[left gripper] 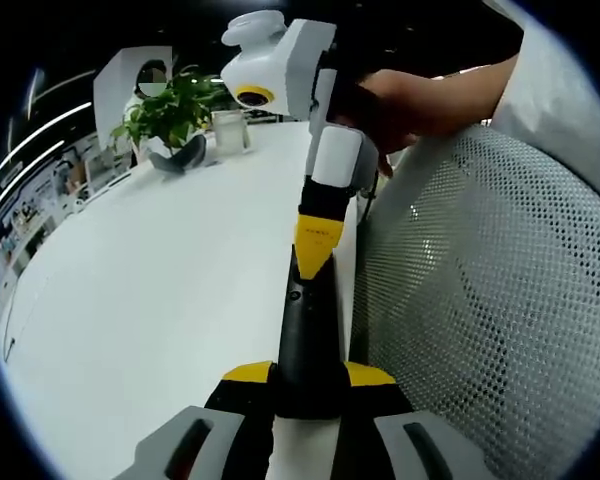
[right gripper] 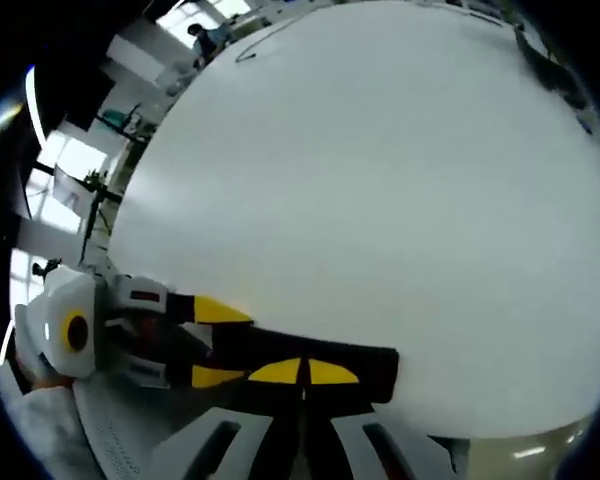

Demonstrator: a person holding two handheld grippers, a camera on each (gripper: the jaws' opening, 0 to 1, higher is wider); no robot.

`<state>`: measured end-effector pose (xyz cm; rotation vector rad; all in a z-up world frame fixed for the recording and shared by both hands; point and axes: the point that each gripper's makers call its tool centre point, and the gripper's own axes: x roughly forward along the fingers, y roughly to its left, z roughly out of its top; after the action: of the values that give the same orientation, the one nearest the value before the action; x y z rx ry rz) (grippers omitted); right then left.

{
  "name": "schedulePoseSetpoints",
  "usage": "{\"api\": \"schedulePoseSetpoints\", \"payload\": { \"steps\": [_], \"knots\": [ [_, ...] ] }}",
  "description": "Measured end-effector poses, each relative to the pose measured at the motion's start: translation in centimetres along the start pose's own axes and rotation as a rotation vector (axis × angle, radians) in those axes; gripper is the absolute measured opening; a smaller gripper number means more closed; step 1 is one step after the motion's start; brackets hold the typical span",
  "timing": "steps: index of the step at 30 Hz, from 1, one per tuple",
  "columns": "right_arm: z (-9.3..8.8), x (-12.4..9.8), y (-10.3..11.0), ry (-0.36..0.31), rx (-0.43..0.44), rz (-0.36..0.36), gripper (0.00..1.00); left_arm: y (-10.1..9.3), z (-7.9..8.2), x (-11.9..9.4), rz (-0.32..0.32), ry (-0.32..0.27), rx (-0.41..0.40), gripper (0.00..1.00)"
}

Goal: Press the specified remote control buttons in sequence, fully releasing each button before pressing the next.

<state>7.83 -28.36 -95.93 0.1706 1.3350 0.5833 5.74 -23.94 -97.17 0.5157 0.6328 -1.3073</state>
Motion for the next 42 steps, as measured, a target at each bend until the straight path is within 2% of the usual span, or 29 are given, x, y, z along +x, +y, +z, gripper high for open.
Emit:
{"api": "schedulePoseSetpoints", "payload": {
  "steps": [5, 10, 16, 25, 29, 31, 35, 38, 42],
  "knots": [
    [0.1, 0.2, 0.1, -0.009, -0.033, -0.013, 0.00, -0.2, 0.0, 0.1, -0.003, 0.005, 0.024, 0.24],
    [0.2, 0.4, 0.4, -0.009, -0.065, -0.007, 0.00, -0.1, 0.0, 0.1, -0.002, 0.006, 0.015, 0.24],
    [0.0, 0.9, 0.4, 0.001, -0.137, -0.034, 0.00, -0.2, 0.0, 0.1, -0.002, 0.005, 0.016, 0.24],
    [0.3, 1.3, 0.8, -0.019, -0.234, -0.060, 0.00, -0.1, 0.0, 0.1, -0.003, 0.002, 0.017, 0.24],
    [0.2, 1.5, 0.7, -0.019, -0.339, -0.097, 0.00, -0.1, 0.1, 0.1, -0.003, 0.000, 0.014, 0.24],
    [0.0, 1.6, 0.8, -0.008, -0.361, -0.108, 0.00, -0.2, 0.0, 0.1, -0.005, 0.001, 0.011, 0.24],
    [0.1, 1.6, 0.8, -0.009, -0.376, -0.119, 0.00, -0.1, 0.0, 0.1, -0.008, -0.001, 0.017, 0.24],
    [0.1, 1.6, 0.8, -0.005, -0.420, -0.134, 0.00, -0.1, 0.0, 0.1, -0.009, 0.000, 0.015, 0.24],
    [0.2, 1.6, 0.7, -0.010, -0.419, -0.133, 0.00, -0.2, 0.1, 0.1, -0.009, -0.001, 0.012, 0.24]
  ]
}}
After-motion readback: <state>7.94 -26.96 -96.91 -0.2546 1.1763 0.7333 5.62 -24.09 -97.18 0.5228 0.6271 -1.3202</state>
